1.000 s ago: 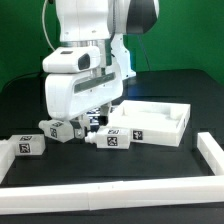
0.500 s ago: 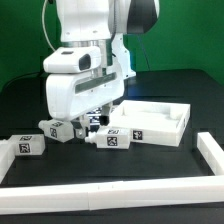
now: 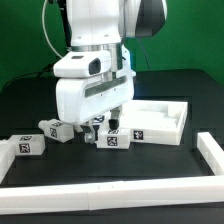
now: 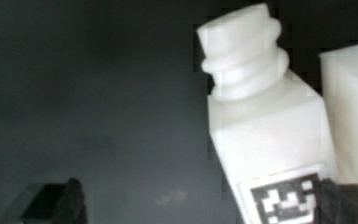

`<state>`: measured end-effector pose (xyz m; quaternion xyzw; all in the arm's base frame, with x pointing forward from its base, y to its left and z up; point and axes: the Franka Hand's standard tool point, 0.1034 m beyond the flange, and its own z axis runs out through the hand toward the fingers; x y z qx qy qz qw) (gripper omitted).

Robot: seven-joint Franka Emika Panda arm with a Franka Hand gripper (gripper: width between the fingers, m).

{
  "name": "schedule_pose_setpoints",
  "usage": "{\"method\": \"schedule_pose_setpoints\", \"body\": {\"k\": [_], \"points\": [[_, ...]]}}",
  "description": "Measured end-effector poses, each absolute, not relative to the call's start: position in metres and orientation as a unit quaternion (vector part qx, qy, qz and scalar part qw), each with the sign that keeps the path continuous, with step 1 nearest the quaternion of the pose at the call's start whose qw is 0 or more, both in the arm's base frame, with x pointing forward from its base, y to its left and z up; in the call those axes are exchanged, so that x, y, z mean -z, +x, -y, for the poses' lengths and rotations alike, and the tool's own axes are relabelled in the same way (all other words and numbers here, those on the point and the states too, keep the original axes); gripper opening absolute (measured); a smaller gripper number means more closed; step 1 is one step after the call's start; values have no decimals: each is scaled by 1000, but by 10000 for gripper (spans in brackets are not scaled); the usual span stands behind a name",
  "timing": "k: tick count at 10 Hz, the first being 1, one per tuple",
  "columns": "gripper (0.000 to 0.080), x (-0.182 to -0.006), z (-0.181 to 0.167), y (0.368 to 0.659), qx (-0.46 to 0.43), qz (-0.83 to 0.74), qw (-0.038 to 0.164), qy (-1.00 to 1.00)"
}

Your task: Assemble one leg

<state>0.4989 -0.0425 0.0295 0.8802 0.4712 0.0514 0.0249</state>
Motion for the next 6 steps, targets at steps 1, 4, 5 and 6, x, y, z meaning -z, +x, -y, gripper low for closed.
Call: {"method": "schedule_pose_setpoints", "body": {"k": [1,4,5,6], "points": [[649,-30,49,502,-53,-468,26,882],[649,-30,56,509,-59,-462,31,884],[649,-31,61,510,-59,-461,32,885],[649,-33,68,512,-60,-465,35,883]]}}
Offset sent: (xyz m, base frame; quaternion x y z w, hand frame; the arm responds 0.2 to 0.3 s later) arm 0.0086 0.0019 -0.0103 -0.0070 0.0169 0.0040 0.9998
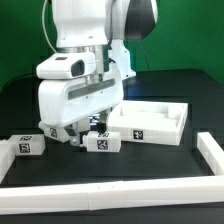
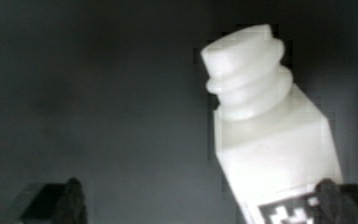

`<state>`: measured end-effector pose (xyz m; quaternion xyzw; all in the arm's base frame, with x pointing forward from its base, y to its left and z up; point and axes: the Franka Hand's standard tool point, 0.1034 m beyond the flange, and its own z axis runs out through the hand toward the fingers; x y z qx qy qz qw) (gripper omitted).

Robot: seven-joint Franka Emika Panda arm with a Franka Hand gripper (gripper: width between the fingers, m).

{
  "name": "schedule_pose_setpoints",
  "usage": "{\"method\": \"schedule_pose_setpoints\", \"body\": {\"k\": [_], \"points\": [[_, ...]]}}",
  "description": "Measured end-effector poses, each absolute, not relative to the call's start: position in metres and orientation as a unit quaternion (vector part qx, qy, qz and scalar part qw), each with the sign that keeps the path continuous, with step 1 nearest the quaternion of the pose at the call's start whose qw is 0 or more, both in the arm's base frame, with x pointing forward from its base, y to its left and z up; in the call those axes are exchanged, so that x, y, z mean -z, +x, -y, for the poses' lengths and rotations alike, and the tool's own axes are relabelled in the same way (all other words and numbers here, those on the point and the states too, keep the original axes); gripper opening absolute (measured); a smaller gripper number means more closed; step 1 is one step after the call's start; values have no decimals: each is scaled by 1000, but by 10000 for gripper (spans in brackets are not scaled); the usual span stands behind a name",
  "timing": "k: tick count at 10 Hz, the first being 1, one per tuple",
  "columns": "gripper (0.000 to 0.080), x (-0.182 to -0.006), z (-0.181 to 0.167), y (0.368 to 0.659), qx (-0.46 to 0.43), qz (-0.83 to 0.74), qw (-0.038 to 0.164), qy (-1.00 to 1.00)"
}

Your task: Assemble one leg

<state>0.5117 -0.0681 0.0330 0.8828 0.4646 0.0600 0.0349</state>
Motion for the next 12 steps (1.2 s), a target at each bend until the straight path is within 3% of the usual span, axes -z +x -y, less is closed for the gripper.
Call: {"method": "schedule_pose_setpoints", "body": {"k": [4,7,12], "points": [[649,-46,59,512,-67,-465,40,882],[649,-36,47,495,-60,-467,33,881],[649,-18,49,497,-54,-464,29,884]]}}
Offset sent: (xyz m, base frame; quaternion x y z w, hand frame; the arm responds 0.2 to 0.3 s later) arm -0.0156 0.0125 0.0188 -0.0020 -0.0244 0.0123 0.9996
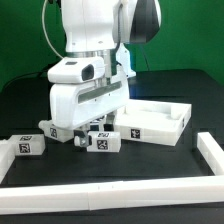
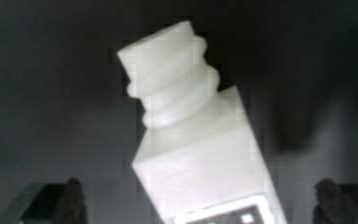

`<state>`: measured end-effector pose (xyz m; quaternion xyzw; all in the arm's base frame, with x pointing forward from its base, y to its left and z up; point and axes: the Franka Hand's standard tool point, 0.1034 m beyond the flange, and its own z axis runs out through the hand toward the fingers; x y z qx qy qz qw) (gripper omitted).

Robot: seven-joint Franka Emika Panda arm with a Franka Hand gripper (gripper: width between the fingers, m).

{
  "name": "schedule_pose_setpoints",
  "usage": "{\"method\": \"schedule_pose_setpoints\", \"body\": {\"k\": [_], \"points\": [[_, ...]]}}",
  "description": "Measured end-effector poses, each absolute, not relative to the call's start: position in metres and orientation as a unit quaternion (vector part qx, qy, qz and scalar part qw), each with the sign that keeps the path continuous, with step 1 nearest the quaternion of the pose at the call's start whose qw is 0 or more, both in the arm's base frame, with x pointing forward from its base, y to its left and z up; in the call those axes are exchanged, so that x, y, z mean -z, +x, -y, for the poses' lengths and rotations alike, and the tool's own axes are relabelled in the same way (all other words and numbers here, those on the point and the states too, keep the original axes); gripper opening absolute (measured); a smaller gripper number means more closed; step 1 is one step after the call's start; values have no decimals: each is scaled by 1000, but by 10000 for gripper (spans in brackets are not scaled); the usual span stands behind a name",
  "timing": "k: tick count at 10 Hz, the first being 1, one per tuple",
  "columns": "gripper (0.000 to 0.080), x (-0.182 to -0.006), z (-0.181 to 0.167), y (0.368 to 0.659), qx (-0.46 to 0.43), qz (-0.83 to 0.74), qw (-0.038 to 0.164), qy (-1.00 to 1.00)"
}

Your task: Assemble one leg

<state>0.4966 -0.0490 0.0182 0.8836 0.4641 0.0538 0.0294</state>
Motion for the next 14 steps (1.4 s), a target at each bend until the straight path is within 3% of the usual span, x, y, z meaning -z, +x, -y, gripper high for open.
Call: {"method": "schedule_pose_setpoints", "body": {"k": [3,6,9,11,14], "points": [[649,-16,56,496,-52,-459,29,886],[285,-16,57,497,-53,-459,30,886],[285,-17,64,499,-52,-480,33,875],[285,-18,106,519,-56,-487,46,870],[285,-19,144,537,-60,-506,60,859]]}}
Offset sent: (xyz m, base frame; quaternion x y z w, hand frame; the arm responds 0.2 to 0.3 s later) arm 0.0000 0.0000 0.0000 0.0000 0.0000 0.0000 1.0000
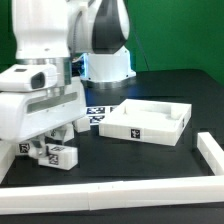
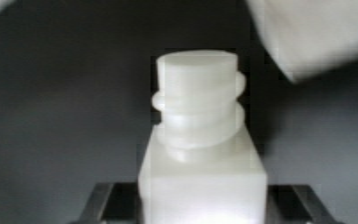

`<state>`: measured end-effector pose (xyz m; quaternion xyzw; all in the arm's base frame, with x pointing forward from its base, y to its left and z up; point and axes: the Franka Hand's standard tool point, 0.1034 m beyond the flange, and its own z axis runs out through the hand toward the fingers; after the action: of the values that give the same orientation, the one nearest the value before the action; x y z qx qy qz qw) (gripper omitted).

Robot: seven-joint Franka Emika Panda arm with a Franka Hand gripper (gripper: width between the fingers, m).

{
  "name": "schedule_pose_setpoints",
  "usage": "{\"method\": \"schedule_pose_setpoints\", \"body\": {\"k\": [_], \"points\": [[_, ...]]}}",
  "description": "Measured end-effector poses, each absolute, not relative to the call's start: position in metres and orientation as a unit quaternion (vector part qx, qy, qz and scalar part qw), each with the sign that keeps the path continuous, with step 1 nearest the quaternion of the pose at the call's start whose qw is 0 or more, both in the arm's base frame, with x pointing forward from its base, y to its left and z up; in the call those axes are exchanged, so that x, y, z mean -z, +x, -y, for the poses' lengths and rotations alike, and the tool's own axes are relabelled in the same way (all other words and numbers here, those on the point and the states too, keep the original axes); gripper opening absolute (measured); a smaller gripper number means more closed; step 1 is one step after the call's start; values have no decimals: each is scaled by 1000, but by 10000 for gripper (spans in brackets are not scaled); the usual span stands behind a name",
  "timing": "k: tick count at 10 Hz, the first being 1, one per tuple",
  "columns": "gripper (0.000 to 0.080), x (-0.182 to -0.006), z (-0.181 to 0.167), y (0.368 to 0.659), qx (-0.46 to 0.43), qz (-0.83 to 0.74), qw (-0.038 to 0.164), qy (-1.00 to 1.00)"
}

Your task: Assemble one leg

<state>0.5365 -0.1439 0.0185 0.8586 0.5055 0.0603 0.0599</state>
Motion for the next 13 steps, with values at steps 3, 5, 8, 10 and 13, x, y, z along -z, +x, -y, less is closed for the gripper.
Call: {"method": "schedule_pose_setpoints", "body": {"k": [3,5,8,10,13], "points": [[285,-19,143,541,-58,-508,56,858],[294,-19,143,541,-58,-507,56,858],[605,-35,135,545,-80,-461,69,881],[647,-56,111,542,-91,-402,64,909],[649,-69,54,527,-93,-286,37,953]]}}
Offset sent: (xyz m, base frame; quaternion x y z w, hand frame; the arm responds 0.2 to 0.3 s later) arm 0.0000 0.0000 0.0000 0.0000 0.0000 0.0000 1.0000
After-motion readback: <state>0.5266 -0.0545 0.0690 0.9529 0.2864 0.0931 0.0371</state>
